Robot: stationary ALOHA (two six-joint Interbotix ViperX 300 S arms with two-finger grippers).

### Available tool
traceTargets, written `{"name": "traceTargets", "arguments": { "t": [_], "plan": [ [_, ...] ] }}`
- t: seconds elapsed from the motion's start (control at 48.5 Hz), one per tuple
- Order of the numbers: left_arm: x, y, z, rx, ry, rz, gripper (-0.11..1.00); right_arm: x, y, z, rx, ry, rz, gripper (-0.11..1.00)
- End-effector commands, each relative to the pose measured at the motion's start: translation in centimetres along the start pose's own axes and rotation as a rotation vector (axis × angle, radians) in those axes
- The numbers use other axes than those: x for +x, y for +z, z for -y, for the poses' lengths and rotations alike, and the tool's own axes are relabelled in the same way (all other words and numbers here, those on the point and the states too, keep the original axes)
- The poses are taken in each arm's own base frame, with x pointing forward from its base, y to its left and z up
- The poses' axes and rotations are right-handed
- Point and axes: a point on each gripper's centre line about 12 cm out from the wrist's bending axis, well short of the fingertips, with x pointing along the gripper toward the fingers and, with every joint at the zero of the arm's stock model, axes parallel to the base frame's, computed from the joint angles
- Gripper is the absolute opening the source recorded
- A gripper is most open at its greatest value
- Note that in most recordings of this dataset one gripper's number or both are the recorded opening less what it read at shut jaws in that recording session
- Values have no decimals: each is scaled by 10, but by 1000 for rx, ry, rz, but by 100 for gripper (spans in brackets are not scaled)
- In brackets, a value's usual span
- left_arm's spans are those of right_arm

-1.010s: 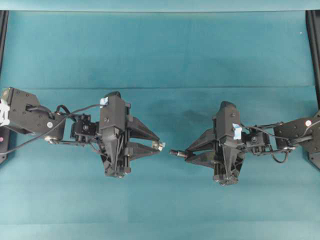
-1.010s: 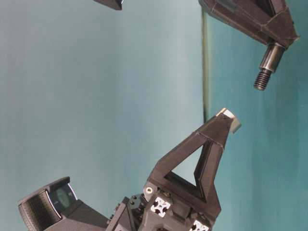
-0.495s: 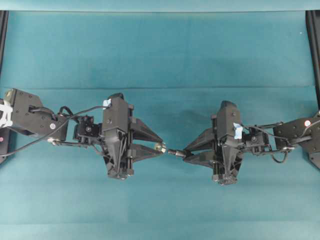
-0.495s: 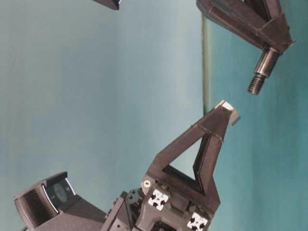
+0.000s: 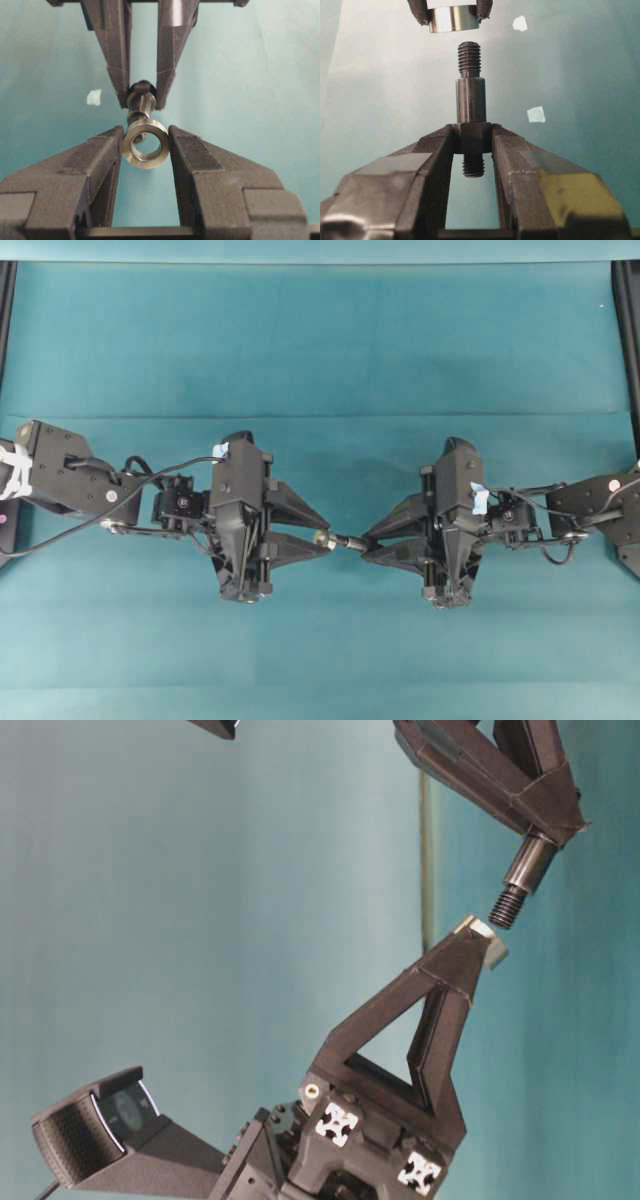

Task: Insert the washer onto the shaft with both hands.
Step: 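Move the shaft tip toward the washer hole, aligning both grippers, then push the washer onto the shaft down to its shoulder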

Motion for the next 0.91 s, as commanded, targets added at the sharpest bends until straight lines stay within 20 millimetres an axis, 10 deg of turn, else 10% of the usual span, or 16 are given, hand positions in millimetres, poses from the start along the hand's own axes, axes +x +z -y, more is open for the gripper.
{"name": "traceTargets", "arguments": {
  "t": [0.0,0.886],
  "plan": [
    [1,10,2,1,-7,31,36,1,9,-2,13,8,34,0],
    [16,12,3,2,-7,31,36,3,14,-4,13,17,62,0]
  ]
}}
